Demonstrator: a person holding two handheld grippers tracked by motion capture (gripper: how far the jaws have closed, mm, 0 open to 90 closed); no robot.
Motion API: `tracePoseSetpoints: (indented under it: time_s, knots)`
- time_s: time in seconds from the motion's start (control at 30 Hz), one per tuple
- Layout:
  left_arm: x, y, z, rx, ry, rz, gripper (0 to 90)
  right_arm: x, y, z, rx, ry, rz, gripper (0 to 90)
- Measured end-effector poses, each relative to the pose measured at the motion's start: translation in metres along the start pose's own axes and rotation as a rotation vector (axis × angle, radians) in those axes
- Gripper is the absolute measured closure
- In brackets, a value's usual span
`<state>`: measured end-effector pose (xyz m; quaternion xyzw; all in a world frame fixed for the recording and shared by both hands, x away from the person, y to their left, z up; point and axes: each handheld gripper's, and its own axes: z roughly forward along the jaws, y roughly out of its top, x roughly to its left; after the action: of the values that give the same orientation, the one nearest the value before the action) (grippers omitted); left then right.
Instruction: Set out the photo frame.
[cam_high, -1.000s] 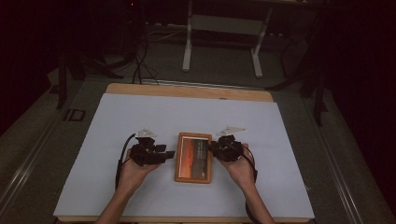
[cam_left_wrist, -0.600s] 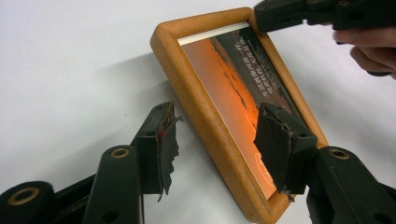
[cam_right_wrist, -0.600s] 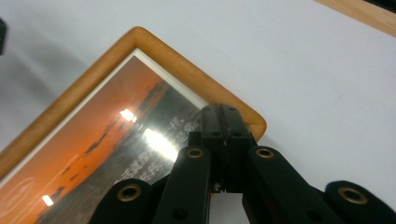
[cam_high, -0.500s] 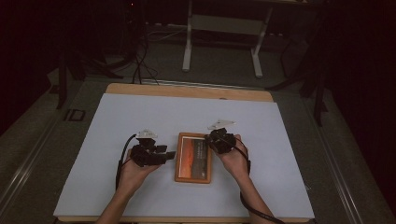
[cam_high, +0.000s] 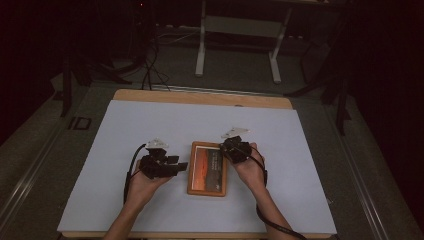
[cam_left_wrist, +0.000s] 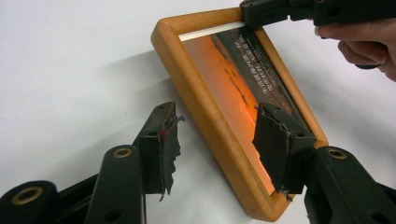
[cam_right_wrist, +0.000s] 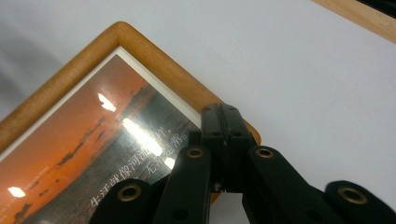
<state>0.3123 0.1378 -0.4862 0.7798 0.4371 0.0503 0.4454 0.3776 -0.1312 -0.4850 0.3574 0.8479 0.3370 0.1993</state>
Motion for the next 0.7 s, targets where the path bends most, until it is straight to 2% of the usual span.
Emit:
tracePoseSetpoints:
  time_s: [0.7]
  knots:
    - [-0.001, 0.0, 0.0, 0.007, -0.005, -0.004, 49.2, -0.013, -0.007, 0.003, 0.024, -0.005, 0.035, 89.9]
